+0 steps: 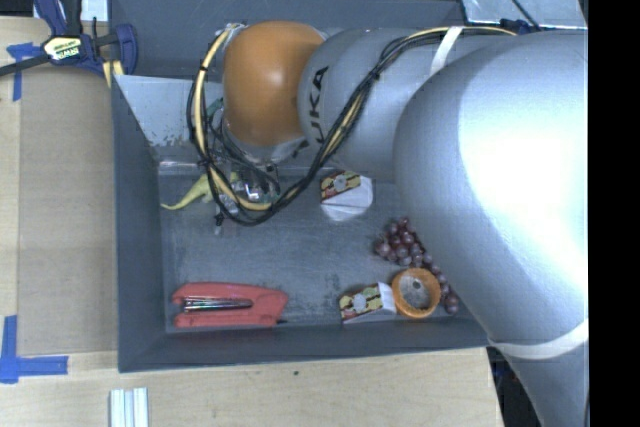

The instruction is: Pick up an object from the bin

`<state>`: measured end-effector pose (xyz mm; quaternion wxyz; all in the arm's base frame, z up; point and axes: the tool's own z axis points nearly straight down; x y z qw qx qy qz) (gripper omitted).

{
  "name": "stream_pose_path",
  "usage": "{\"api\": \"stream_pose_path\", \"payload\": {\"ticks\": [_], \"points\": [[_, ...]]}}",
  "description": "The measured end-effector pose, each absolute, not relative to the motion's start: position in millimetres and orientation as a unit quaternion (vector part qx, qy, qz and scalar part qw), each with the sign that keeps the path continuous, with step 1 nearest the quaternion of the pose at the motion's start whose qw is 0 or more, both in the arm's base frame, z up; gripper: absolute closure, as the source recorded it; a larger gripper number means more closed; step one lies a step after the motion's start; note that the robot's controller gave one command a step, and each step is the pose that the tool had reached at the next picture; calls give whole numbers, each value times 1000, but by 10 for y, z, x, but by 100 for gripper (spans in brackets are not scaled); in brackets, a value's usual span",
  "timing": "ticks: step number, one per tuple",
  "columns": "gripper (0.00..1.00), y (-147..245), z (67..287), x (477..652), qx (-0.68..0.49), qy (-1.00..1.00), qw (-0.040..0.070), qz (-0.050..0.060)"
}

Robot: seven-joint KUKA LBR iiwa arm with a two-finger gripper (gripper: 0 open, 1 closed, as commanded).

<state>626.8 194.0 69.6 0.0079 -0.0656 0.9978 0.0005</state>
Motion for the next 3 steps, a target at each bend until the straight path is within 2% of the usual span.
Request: {"api": "stream_pose_path", "payload": {"ticks": [1,2,3], "points": [[100,1675,710,6279,-171,985,4,3],[100,1675,710,6279,-171,985,4,3],[100,1667,1004,6247,-170,985,-1,2]]}}
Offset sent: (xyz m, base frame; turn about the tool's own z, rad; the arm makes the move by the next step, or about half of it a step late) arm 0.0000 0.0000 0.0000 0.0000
